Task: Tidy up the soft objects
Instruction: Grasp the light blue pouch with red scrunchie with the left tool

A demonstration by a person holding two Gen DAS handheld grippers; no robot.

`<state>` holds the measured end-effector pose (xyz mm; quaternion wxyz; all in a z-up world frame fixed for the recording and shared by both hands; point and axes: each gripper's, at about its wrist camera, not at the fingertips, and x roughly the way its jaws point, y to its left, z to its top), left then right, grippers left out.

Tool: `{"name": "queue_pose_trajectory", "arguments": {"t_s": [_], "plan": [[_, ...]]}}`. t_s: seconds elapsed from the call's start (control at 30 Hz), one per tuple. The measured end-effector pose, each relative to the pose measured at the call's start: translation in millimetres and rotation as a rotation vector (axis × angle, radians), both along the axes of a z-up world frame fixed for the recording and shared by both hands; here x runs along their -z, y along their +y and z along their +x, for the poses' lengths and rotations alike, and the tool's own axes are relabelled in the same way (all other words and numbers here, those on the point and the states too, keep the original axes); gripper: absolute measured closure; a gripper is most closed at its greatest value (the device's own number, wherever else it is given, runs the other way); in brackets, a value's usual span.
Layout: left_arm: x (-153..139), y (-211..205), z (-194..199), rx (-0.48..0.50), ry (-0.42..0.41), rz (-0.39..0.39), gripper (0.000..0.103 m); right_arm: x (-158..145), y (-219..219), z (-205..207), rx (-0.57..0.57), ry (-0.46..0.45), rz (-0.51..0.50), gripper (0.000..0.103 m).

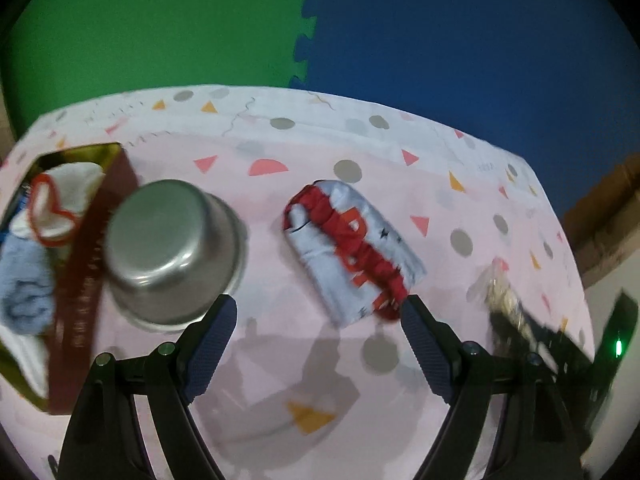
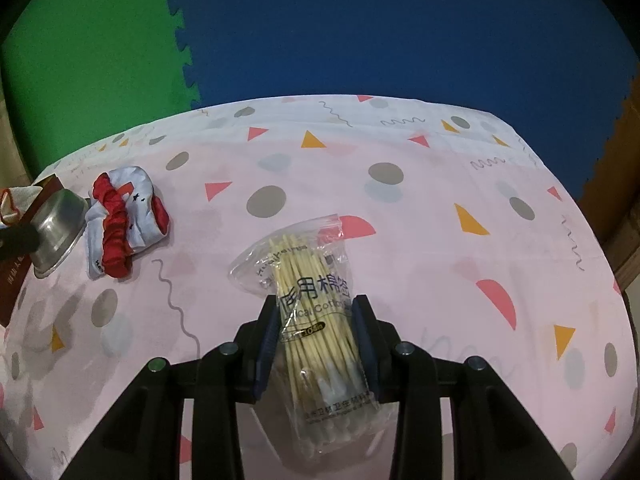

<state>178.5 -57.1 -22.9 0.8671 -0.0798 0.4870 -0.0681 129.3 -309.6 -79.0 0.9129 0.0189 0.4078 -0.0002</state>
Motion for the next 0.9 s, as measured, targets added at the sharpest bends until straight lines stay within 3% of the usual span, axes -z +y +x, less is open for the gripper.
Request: {"name": "queue_pose_trajectory", "arguments": {"t_s": [0.5, 0.6, 0.67, 0.73, 0.8, 0.9], "plan": [[48, -43, 44, -0.012, 0.057, 0.078, 0.022, 2, -6, -1, -0.007, 0.001, 0.025, 0.064], [49, -48, 40, 0.034, 0.038, 0.118, 0.025, 2, -6, -1, -0.008, 0.001, 0.03, 0.064], [48, -47, 36, 0.061, 0.019, 0.134, 0.038, 1, -6, -1, -0.007, 0.001, 0.03, 0.064], [46, -47, 31, 0.09, 0.0, 0.14, 0.059, 1, -6, -1, -0.007, 0.002, 0.03, 0.063], [44, -45, 27, 0.117, -0.01, 0.131, 0.074, 1, -6, -1, -0.007, 0.002, 0.028, 0.063], [43, -39, 20, 0.129, -0.007, 0.116, 0.083, 1, -5, -1, -0.007, 0.002, 0.027, 0.063]]}}
